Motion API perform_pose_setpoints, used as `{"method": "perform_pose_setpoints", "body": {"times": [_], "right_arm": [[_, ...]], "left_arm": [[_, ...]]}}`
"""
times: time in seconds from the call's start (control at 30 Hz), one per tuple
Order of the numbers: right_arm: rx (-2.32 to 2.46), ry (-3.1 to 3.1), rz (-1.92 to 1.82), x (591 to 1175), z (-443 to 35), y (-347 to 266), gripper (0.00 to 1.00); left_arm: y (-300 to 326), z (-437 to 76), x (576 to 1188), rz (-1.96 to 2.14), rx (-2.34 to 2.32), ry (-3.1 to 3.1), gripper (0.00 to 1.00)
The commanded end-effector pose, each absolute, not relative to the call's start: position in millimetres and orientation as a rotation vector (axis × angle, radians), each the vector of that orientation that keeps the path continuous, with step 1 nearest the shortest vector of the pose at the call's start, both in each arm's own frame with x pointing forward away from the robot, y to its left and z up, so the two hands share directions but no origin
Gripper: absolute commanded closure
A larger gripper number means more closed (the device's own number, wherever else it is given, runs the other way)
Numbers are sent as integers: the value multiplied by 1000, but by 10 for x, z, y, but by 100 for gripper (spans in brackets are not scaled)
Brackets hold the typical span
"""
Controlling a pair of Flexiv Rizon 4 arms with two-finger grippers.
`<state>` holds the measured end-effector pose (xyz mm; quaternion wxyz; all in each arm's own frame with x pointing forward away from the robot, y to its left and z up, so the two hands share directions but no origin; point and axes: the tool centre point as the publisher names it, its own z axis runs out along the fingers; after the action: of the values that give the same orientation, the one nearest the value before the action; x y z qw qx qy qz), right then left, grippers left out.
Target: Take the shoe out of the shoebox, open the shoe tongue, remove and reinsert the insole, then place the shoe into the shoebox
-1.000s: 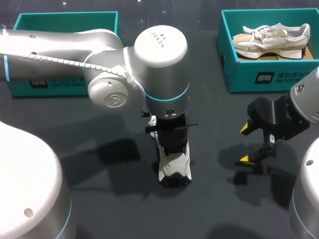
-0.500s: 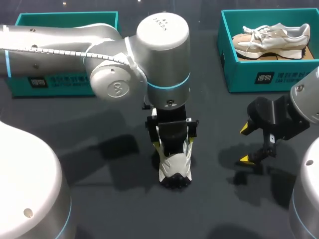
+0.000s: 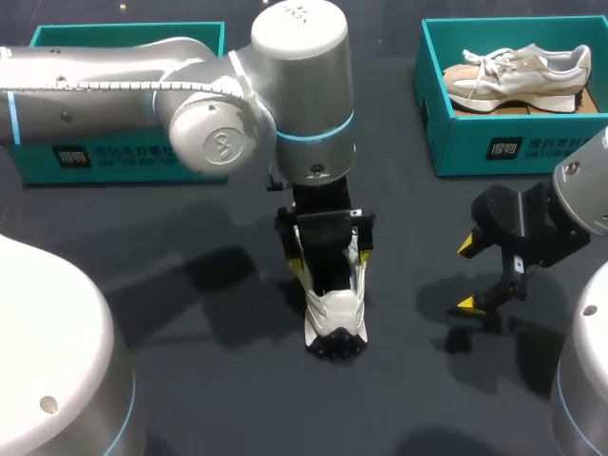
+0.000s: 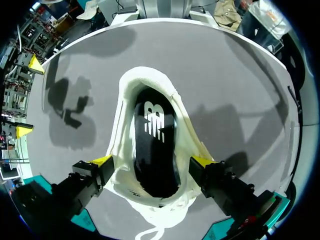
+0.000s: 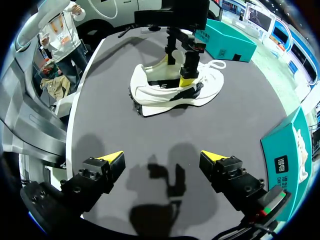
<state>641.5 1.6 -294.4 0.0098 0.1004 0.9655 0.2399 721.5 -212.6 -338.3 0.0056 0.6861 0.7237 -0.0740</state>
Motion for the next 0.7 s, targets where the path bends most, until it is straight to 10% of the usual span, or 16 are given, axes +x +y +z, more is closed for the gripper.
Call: {"method": "perform_pose_setpoints", "body": {"times": [0.03,0.7], "right_arm": [[315,3012,745,6396,-2948,17,0],[315,3012,745,6396,-2948,17,0]], "left_arm": [[-2106,-3377,7301,-240,2148,2271,0],[-1946,-3049,7786,-201,2029,2322,5]]}}
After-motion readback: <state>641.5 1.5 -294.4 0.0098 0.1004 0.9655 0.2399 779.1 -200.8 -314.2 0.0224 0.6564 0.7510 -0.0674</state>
